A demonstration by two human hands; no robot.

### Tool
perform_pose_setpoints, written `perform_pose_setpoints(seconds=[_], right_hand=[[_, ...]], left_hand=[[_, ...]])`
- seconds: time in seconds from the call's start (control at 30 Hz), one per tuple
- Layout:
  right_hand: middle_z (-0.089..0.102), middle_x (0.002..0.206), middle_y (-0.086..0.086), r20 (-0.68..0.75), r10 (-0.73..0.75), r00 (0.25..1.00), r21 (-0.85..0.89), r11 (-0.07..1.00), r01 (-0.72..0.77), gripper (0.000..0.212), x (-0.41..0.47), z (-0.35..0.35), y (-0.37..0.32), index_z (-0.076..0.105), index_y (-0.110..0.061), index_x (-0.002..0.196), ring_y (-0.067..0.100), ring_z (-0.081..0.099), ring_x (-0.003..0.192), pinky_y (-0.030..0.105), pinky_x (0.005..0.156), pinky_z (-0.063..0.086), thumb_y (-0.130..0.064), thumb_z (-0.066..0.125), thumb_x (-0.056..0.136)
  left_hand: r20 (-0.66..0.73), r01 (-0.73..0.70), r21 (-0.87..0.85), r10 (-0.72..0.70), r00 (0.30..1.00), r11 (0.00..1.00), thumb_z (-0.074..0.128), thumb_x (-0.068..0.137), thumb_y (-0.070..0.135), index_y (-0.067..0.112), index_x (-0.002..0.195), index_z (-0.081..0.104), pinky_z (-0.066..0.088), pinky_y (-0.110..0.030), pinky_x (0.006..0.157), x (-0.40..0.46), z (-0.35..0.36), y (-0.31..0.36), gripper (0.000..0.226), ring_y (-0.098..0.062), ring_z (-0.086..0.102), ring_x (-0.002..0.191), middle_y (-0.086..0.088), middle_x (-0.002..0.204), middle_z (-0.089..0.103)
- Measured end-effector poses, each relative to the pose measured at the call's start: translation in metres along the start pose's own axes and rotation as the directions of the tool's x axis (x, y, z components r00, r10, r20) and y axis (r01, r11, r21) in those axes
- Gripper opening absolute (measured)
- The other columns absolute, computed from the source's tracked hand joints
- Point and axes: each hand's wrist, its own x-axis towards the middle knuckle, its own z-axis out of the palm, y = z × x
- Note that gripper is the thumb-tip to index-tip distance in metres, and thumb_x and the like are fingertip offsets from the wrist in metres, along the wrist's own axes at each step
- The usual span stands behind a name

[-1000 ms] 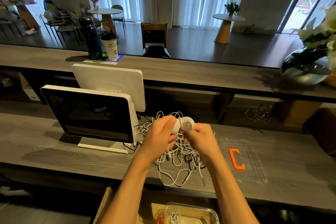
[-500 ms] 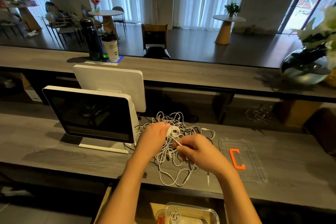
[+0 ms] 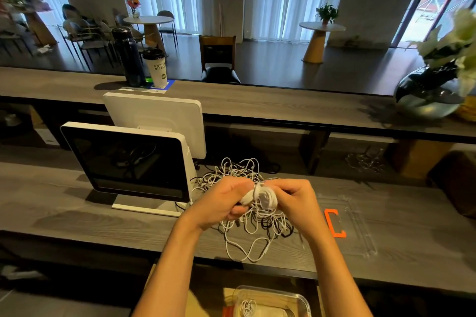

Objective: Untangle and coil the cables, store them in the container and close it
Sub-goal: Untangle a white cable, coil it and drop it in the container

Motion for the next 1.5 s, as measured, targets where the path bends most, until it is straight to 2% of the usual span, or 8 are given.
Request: perform_pose_setpoints(seconds=[0.1, 0.3, 0.43, 0.67, 0.83, 1.07, 1.3, 1.5], right_hand=[[0.047, 0.049, -0.005, 0.095, 0.014, 0.995, -0.11, 0.994, -0.003, 0.032, -0.002, 0.014, 0.008, 0.071, -0.018, 0.068, 0.01, 0.038, 0.048, 0.027, 0.05, 0.032, -0.026, 0.062, 0.097], [0.06, 0.061, -0.005, 0.33, 0.046, 0.943, -0.443, 0.889, 0.112, 0.022, -0.005, 0.021, 0.005, 0.068, -0.011, 0.098, 0.003, 0.055, 0.052, 0.013, 0.056, 0.041, -0.025, 0.052, 0.103], [0.06, 0.064, -0.006, 0.374, 0.078, 0.924, -0.52, 0.842, 0.14, 0.021, -0.006, 0.016, 0.002, 0.066, -0.016, 0.102, 0.003, 0.056, 0.057, 0.016, 0.059, 0.044, -0.027, 0.049, 0.104], [0.07, 0.078, -0.007, 0.209, -0.07, 0.975, -0.652, 0.733, 0.193, 0.016, -0.003, 0.005, 0.004, 0.072, -0.023, 0.099, 0.008, 0.063, 0.07, 0.031, 0.066, 0.053, -0.031, 0.058, 0.099], [0.072, 0.072, -0.007, 0.021, -0.054, 0.998, -0.378, 0.924, 0.058, 0.01, -0.003, -0.005, 0.002, 0.078, -0.025, 0.081, 0.006, 0.065, 0.067, 0.028, 0.063, 0.052, -0.018, 0.074, 0.087], [0.075, 0.076, 0.001, 0.121, 0.001, 0.993, 0.074, 0.997, -0.01, 0.019, -0.003, 0.0, 0.0, 0.078, -0.011, 0.089, 0.007, 0.066, 0.07, 0.018, 0.065, 0.049, -0.001, 0.063, 0.091], [0.039, 0.059, -0.008, 0.132, -0.038, 0.99, -0.099, 0.994, 0.051, 0.032, 0.005, 0.017, 0.014, 0.068, -0.004, 0.088, 0.006, 0.032, 0.056, 0.026, 0.056, 0.029, -0.029, 0.051, 0.098], [0.037, 0.058, -0.01, 0.121, 0.094, 0.988, -0.024, 0.995, -0.092, 0.041, 0.002, 0.021, 0.015, 0.055, -0.012, 0.073, 0.006, 0.028, 0.054, 0.023, 0.053, 0.025, -0.047, 0.05, 0.093]], left_hand=[[-0.276, -0.04, -0.062, 0.021, 0.961, 0.997, 0.04, 0.103, 0.033, 0.012, 0.087, 0.061, 0.02, -0.018, 0.041, 0.005, 0.001, -0.005, 0.034, -0.005, 0.03, 0.043, 0.007, 0.053, 0.039], [-0.593, 0.116, 0.279, 0.075, 0.802, 0.953, 0.045, 0.105, 0.029, 0.013, 0.069, 0.055, 0.047, -0.027, 0.052, 0.016, -0.004, -0.015, 0.04, -0.01, 0.046, 0.052, 0.007, 0.056, 0.044], [-0.567, 0.259, 0.546, 0.124, 0.815, 0.797, 0.045, 0.104, 0.031, 0.019, 0.06, 0.043, 0.048, -0.048, 0.067, 0.017, -0.013, -0.027, 0.046, -0.036, 0.061, 0.068, -0.003, 0.058, 0.047], [-0.326, 0.26, 0.708, -0.023, 0.945, 0.657, 0.042, 0.105, 0.033, 0.014, 0.069, 0.049, 0.044, -0.04, 0.069, 0.013, -0.013, -0.02, 0.041, -0.017, 0.047, 0.063, -0.004, 0.067, 0.051], [-0.076, 0.171, 0.466, -0.153, 0.985, 0.868, 0.043, 0.106, 0.027, 0.019, 0.069, 0.05, 0.037, -0.01, 0.052, 0.001, -0.011, -0.008, 0.039, 0.003, 0.041, 0.046, 0.014, 0.054, 0.045], [0.144, 0.1, -0.028, -0.095, 0.985, 0.995, 0.041, 0.104, 0.036, 0.007, 0.084, 0.056, 0.022, -0.013, 0.04, -0.007, -0.01, -0.01, 0.038, 0.001, 0.033, 0.041, 0.013, 0.051, 0.046], [-0.27, -0.017, -0.425, -0.109, 0.957, 0.905, 0.043, 0.103, 0.035, 0.005, 0.092, 0.053, 0.015, -0.018, 0.034, 0.003, 0.005, -0.018, 0.034, -0.006, 0.025, 0.035, 0.002, 0.05, 0.03], [-0.475, 0.107, -0.092, -0.138, 0.869, 0.99, 0.038, 0.107, 0.028, 0.004, 0.094, 0.063, 0.022, -0.019, 0.039, 0.011, 0.015, -0.013, 0.037, -0.007, 0.031, 0.039, 0.004, 0.05, 0.039]])
